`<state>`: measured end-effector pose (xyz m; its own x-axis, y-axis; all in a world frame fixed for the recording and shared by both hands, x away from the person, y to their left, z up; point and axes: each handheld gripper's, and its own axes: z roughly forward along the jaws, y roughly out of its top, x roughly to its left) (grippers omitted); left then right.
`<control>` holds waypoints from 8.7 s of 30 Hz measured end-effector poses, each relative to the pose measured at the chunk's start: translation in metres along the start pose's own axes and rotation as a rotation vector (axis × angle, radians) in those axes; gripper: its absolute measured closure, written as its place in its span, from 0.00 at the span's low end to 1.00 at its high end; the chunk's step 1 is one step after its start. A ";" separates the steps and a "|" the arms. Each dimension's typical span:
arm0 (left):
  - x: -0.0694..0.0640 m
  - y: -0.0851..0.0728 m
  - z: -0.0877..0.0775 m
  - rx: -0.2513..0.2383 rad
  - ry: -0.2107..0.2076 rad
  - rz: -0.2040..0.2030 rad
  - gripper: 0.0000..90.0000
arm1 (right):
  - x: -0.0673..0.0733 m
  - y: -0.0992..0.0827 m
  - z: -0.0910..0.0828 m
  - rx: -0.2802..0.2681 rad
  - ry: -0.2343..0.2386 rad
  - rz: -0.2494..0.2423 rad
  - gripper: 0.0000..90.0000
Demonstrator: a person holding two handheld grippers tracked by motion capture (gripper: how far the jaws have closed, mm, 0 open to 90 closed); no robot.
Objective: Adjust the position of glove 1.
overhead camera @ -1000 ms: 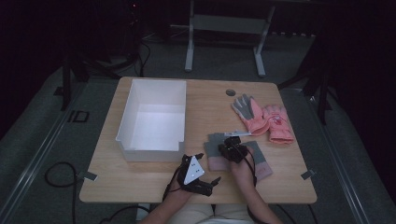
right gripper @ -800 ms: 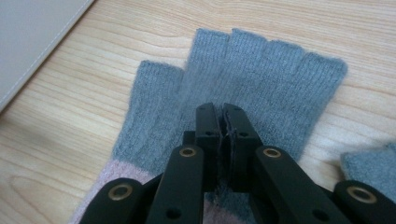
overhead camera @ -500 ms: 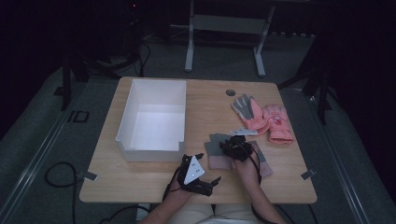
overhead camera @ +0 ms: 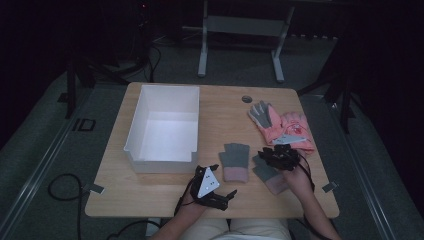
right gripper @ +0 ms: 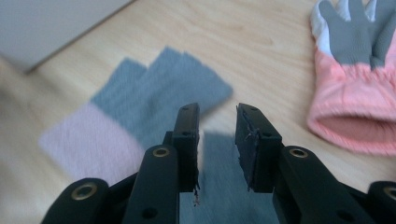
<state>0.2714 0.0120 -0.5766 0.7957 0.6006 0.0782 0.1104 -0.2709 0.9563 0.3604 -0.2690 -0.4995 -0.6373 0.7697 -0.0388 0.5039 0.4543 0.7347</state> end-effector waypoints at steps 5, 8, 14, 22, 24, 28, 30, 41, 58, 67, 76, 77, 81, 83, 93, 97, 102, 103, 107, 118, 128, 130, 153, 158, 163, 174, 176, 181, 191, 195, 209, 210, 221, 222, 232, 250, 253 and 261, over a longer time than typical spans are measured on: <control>0.000 0.000 0.000 0.002 0.001 0.005 0.00 | -0.015 -0.020 -0.008 0.044 0.023 -0.007 0.75; 0.000 0.000 0.000 0.001 0.003 0.007 0.00 | -0.019 -0.029 -0.010 0.060 0.032 -0.019 0.74; 0.000 0.000 0.000 0.000 0.005 0.001 0.00 | -0.024 -0.037 -0.003 0.096 0.031 -0.044 0.73; 0.000 0.000 0.000 -0.001 0.006 0.004 0.00 | -0.029 -0.051 0.015 0.152 0.018 -0.056 0.72; -0.001 0.000 0.000 -0.006 0.004 0.004 0.00 | -0.031 -0.052 0.015 0.148 0.027 -0.061 0.75; -0.001 0.000 0.000 -0.010 0.010 0.004 0.00 | -0.031 -0.052 0.016 0.145 0.017 -0.046 0.85; -0.002 0.000 0.000 -0.006 0.011 0.010 0.00 | -0.029 -0.051 0.016 0.150 0.007 -0.043 0.88; -0.002 -0.001 -0.001 -0.018 0.013 0.017 0.00 | -0.013 -0.030 -0.009 0.103 -0.080 0.037 0.95; -0.003 0.000 0.000 -0.012 0.013 0.024 0.00 | -0.004 -0.033 -0.018 0.030 -0.231 0.316 0.94; -0.003 0.000 0.000 -0.009 0.012 0.019 0.00 | -0.014 -0.054 0.013 0.097 -0.248 0.350 0.92; -0.002 0.000 0.000 -0.010 0.008 0.014 0.00 | -0.016 -0.055 0.015 0.100 -0.251 0.331 0.86; -0.002 0.000 0.000 -0.010 0.007 0.013 0.00 | -0.016 -0.055 0.015 0.103 -0.250 0.327 0.86; -0.002 0.000 0.000 -0.013 0.008 0.012 0.00 | -0.019 -0.053 0.013 0.113 -0.233 0.314 0.79; -0.002 0.000 0.000 -0.014 0.008 0.011 0.00 | -0.023 -0.050 0.008 0.110 -0.204 0.299 0.77; -0.002 0.000 0.001 -0.008 0.004 0.016 0.00 | -0.038 -0.043 -0.011 0.174 -0.083 0.004 0.70; -0.001 0.000 0.000 -0.013 0.003 0.003 0.00 | -0.038 -0.036 -0.012 0.212 -0.046 -0.062 0.69; -0.001 0.000 0.000 -0.014 0.003 0.004 0.00 | -0.035 -0.027 -0.009 0.267 -0.038 -0.137 0.68; -0.001 0.000 0.000 -0.013 0.004 0.005 0.00 | -0.035 -0.027 -0.008 0.262 -0.034 -0.134 0.68; -0.001 0.000 0.000 -0.013 0.001 0.007 0.00 | -0.037 -0.030 0.000 0.247 0.000 -0.070 0.68; -0.002 0.000 0.000 -0.009 0.000 0.012 0.00 | -0.038 -0.045 0.013 0.236 0.002 0.014 0.79; -0.002 0.000 0.001 -0.011 0.002 0.008 0.00 | -0.031 -0.047 0.012 0.197 -0.069 0.072 0.94; -0.001 0.000 0.000 -0.013 0.001 0.007 0.00 | -0.031 -0.047 0.006 0.173 -0.056 0.102 0.94; -0.002 0.000 0.000 -0.014 0.000 0.012 0.00 | 0.025 0.047 -0.016 0.016 0.023 0.029 0.94; -0.002 0.000 0.000 -0.017 0.003 0.014 0.00 | 0.039 0.054 -0.001 0.025 0.051 0.016 0.94; -0.002 0.000 0.000 -0.016 0.002 0.015 0.00 | 0.050 0.051 0.021 0.057 0.087 0.026 0.94; -0.003 0.000 0.000 -0.015 -0.001 0.014 0.00 | 0.051 0.033 0.054 0.134 0.099 0.061 0.93; -0.003 0.000 0.001 -0.011 -0.002 0.015 0.00 | 0.050 0.031 0.057 0.142 0.102 0.064 0.93; -0.002 0.000 0.001 -0.009 -0.003 0.012 0.00 | 0.048 0.023 0.069 0.177 0.107 0.070 0.90; -0.001 0.000 0.001 -0.021 -0.019 -0.013 0.00 | 0.046 0.022 0.074 0.189 0.145 0.038 0.86; -0.003 0.007 0.006 0.039 -0.068 0.016 0.00 | 0.040 0.030 0.053 0.134 0.127 0.035 0.77; 0.002 0.040 0.032 0.258 -0.151 0.108 0.05 | 0.014 0.048 0.039 0.078 0.079 0.108 0.70; 0.003 0.041 0.033 0.254 -0.174 0.131 0.08 | 0.012 0.048 0.042 0.084 0.077 0.122 0.68; 0.006 0.033 0.056 0.371 -0.187 0.346 0.25 | -0.003 0.046 0.083 0.185 0.047 0.230 0.55; 0.004 0.031 0.057 0.369 -0.174 0.353 0.25 | -0.004 0.044 0.087 0.203 0.059 0.237 0.53; 0.003 0.024 0.063 0.342 -0.134 0.404 0.31 | -0.005 0.036 0.106 0.220 0.045 0.261 0.42; 0.020 0.031 0.064 0.361 -0.169 0.391 0.77 | -0.005 0.040 0.117 0.248 0.285 0.397 0.78; 0.025 0.036 0.062 0.375 -0.193 0.335 0.78 | -0.006 0.042 0.109 0.227 0.295 0.385 0.81; 0.020 0.065 0.057 0.380 -0.208 0.326 0.79 | -0.009 0.051 0.075 0.153 0.312 0.343 0.82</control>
<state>0.3286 -0.0361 -0.5288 0.9215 0.2892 0.2594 0.0154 -0.6943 0.7195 0.4359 -0.2195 -0.5122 -0.5525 0.7257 0.4101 0.7801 0.2769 0.5610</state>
